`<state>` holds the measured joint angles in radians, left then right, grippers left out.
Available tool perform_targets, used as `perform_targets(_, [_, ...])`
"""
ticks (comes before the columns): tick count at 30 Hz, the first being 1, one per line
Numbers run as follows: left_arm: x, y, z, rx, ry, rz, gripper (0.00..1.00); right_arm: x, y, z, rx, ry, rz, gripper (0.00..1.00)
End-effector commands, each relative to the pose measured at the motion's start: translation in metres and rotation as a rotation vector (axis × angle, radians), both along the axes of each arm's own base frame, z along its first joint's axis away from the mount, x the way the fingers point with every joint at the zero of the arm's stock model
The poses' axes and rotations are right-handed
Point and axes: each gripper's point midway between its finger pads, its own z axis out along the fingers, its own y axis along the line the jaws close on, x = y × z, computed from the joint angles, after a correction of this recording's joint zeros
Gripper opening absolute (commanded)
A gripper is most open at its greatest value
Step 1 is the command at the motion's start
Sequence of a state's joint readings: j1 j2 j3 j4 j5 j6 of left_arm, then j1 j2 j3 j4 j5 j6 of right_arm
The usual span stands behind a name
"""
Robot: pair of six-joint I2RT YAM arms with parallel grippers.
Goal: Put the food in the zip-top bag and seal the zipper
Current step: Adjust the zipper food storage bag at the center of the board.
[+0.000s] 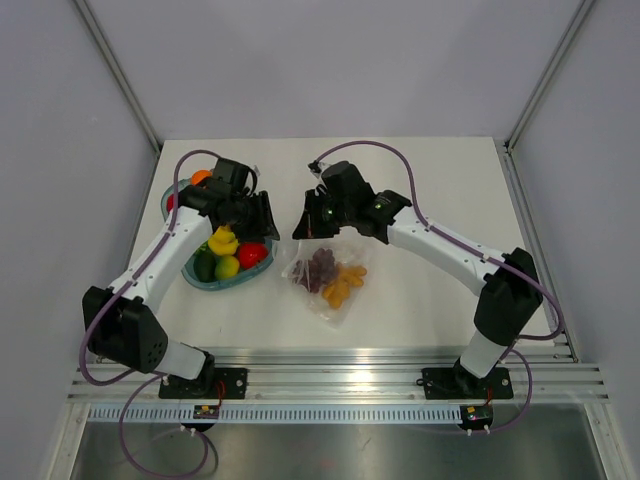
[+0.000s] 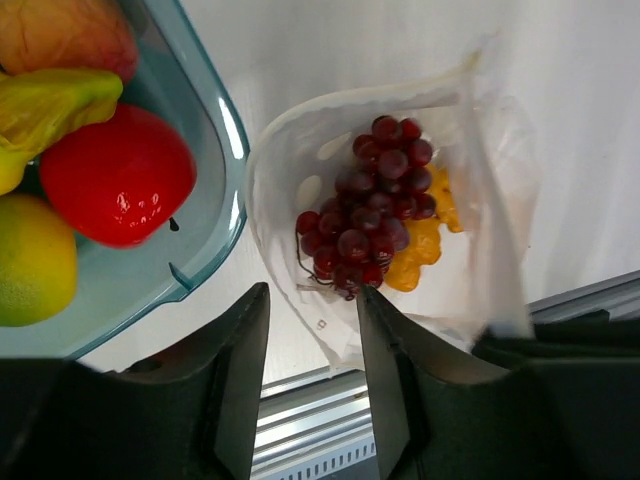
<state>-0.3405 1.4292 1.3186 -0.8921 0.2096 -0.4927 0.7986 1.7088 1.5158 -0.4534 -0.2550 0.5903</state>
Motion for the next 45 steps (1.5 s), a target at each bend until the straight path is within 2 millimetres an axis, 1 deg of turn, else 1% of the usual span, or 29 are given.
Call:
perform_targets(1, [0.006,-0.001,-0.013,0.009,-0.003,-0.01,0.45,-0.003,0.0,0.044,0.084,-0.106,0.013,0.0])
perform_targets(2, [0.004,-0.002,-0.019,0.006,0.012,-0.021,0.47,-0.003,-0.001,0.042,0.078,-0.107,0.012,0.0])
perform_targets(3, [0.004,-0.005,-0.023,0.0,0.021,-0.031,0.47,-0.004,-0.002,0.044,0.082,-0.111,0.01,0.0])
perform_targets(4, [0.004,-0.006,-0.03,0.003,0.048,-0.036,0.47,-0.004,-0.002,0.042,0.078,-0.108,0.008,0.0])
perform_targets(8, [0.0,-0.005,-0.045,0.026,0.09,-0.043,0.45,-0.005,-0.002,0.044,0.083,-0.108,0.006,0.0])
perform_targets(13, [-0.002,0.001,-0.05,0.061,0.096,-0.02,0.44,-0.004,-0.003,0.046,0.082,-0.114,0.0,0.0])
perform_targets(15, [-0.002,0.003,-0.05,0.06,0.086,-0.011,0.45,-0.003,-0.004,0.045,0.08,-0.114,-0.002,0.0])
perform_targets(18, [-0.003,0.004,-0.05,0.06,0.079,-0.003,0.49,-0.004,-0.003,0.045,0.079,-0.112,0.0,0.0])
perform_targets(19, [-0.003,0.005,-0.051,0.064,0.08,0.002,0.55,-0.004,-0.004,0.046,0.082,-0.114,0.0,0.0])
perform_targets(21, [-0.004,0.005,-0.054,0.068,0.085,0.001,0.6,-0.003,-0.004,0.047,0.084,-0.115,-0.002,0.0])
perform_targets(25, [-0.004,0.006,-0.059,0.072,0.096,0.007,0.61,-0.004,-0.004,0.049,0.084,-0.119,-0.002,0.0])
perform_targets(28, [-0.004,0.003,-0.059,0.053,0.091,0.004,0.56,-0.004,-0.004,0.049,0.082,-0.118,-0.004,0.0])
perform_targets(29, [-0.005,0.002,-0.06,0.047,0.091,0.001,0.53,-0.004,-0.005,0.048,0.08,-0.118,-0.005,0.0])
perform_targets(30, [-0.004,-0.002,-0.059,0.027,0.088,-0.007,0.47,-0.004,-0.005,0.049,0.083,-0.117,-0.004,0.0])
perform_targets(35, [-0.005,-0.008,-0.062,0.0,0.094,-0.024,0.37,-0.006,-0.008,0.053,0.084,-0.124,-0.011,0.0])
perform_targets(36, [-0.007,-0.01,-0.062,-0.007,0.097,-0.03,0.34,-0.005,-0.008,0.054,0.084,-0.127,-0.015,0.0])
perform_targets(37, [-0.007,-0.011,-0.061,-0.009,0.095,-0.034,0.29,-0.005,-0.009,0.055,0.083,-0.13,-0.015,0.0])
perform_targets(39, [-0.007,-0.014,-0.056,-0.023,0.086,-0.043,0.2,-0.005,-0.012,0.059,0.083,-0.14,-0.021,0.0])
perform_targets(40, [-0.007,-0.015,-0.053,-0.03,0.08,-0.041,0.08,-0.006,-0.013,0.06,0.081,-0.142,-0.023,0.0])
perform_targets(41, [-0.006,-0.016,-0.051,-0.034,0.075,-0.041,0.01,-0.004,-0.016,0.06,0.075,-0.147,-0.034,0.0])
perform_targets(43, [-0.006,-0.02,-0.038,-0.061,0.045,-0.052,0.0,-0.004,-0.019,0.058,0.05,-0.152,-0.039,0.0])
perform_targets(45, [-0.007,-0.026,-0.021,-0.088,0.007,-0.075,0.0,0.004,-0.031,0.053,-0.022,-0.195,-0.062,0.0])
